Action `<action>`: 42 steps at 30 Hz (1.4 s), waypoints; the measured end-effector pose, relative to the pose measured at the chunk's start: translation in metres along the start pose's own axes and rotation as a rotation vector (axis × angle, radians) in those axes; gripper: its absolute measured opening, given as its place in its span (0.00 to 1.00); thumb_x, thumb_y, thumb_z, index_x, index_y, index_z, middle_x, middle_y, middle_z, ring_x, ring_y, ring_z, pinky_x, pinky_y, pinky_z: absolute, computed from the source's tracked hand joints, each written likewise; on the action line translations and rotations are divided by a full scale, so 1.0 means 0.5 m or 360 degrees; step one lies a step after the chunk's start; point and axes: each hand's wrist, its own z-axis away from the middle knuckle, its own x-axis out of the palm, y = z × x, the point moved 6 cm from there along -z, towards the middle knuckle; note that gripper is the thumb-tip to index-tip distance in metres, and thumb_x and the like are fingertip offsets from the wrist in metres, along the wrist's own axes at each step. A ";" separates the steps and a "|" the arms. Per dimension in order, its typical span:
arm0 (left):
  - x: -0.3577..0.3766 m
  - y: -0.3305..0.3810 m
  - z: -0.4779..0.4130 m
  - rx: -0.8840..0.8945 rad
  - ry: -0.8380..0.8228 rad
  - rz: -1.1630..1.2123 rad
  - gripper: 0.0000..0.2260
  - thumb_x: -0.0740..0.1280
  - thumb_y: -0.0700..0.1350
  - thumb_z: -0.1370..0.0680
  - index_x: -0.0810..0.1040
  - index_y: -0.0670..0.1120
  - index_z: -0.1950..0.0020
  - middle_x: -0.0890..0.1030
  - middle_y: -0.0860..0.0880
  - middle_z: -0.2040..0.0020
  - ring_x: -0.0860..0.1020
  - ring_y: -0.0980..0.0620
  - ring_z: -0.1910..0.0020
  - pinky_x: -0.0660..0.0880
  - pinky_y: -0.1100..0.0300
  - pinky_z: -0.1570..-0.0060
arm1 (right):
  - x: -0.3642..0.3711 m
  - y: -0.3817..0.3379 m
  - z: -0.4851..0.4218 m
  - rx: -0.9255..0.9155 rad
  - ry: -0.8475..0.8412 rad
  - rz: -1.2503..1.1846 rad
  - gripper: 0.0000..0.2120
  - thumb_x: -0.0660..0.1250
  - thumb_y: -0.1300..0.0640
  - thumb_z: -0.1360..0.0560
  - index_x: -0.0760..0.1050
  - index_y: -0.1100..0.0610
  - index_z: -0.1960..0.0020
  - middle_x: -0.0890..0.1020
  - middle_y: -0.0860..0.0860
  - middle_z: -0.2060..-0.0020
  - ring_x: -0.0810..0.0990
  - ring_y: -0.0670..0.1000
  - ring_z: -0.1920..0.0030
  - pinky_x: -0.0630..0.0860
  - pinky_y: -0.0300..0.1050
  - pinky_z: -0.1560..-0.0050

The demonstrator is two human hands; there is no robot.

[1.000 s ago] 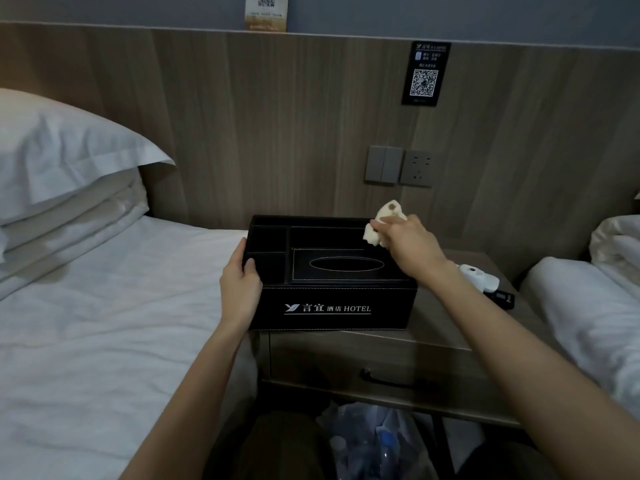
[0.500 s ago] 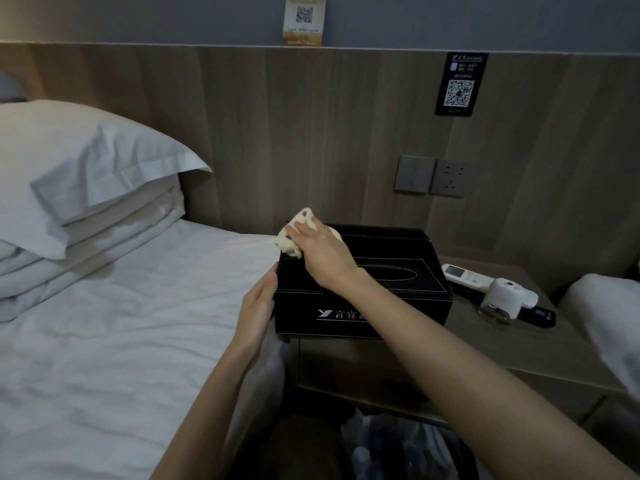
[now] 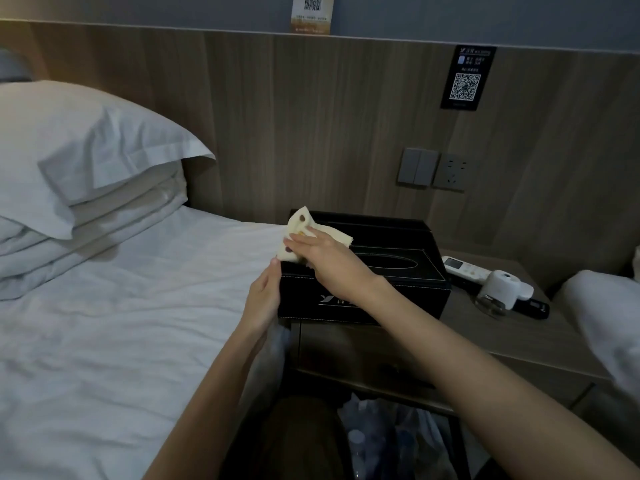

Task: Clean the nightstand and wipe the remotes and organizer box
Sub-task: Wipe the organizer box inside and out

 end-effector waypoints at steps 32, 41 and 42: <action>0.030 0.018 0.006 -0.0140 -0.0170 0.0127 0.18 0.66 0.48 0.21 0.74 0.54 0.30 0.80 0.53 0.38 0.79 0.55 0.42 0.76 0.61 0.52 | -0.019 -0.019 0.271 -0.0133 0.0669 0.0295 0.24 0.59 0.61 0.28 0.74 0.57 0.33 0.78 0.52 0.38 0.74 0.56 0.44 0.76 0.51 0.46; 0.015 0.025 -0.021 -0.0333 -0.0160 0.0152 0.16 0.73 0.49 0.26 0.81 0.51 0.39 0.83 0.50 0.43 0.82 0.51 0.51 0.76 0.62 0.66 | 0.055 -0.028 0.184 0.0146 0.1120 0.0029 0.17 0.66 0.56 0.28 0.81 0.60 0.42 0.80 0.54 0.51 0.74 0.55 0.50 0.79 0.47 0.62; 0.016 0.025 -0.022 -0.0337 -0.0152 0.0160 0.15 0.72 0.48 0.26 0.81 0.51 0.39 0.83 0.51 0.44 0.82 0.51 0.51 0.77 0.62 0.65 | 0.055 -0.030 0.183 0.0162 0.1222 0.0023 0.15 0.68 0.58 0.29 0.82 0.59 0.43 0.81 0.54 0.53 0.75 0.55 0.52 0.78 0.46 0.60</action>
